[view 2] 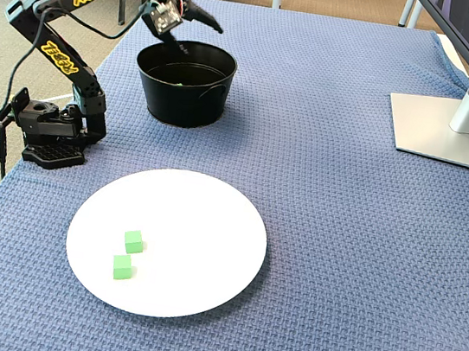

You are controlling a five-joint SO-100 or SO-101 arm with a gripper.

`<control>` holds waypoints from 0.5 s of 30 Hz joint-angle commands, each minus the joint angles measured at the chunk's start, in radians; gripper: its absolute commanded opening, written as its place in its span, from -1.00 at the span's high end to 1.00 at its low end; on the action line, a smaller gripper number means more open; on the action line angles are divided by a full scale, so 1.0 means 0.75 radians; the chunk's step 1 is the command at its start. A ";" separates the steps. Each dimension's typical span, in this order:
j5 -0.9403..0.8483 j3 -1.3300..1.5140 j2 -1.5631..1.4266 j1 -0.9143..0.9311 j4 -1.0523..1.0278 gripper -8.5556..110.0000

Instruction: Pick up the green cubes from the white plate and place them in the black recipient

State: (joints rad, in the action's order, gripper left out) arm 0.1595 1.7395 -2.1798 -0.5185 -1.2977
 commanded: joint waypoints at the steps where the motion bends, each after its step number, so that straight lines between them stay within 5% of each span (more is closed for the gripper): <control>1: -0.080 -0.153 0.043 0.348 -0.006 0.43; 15: -0.998 0.131 0.495 1.289 0.247 0.49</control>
State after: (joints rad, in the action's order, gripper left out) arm -0.4510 1.8300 -1.8592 0.3359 -1.1766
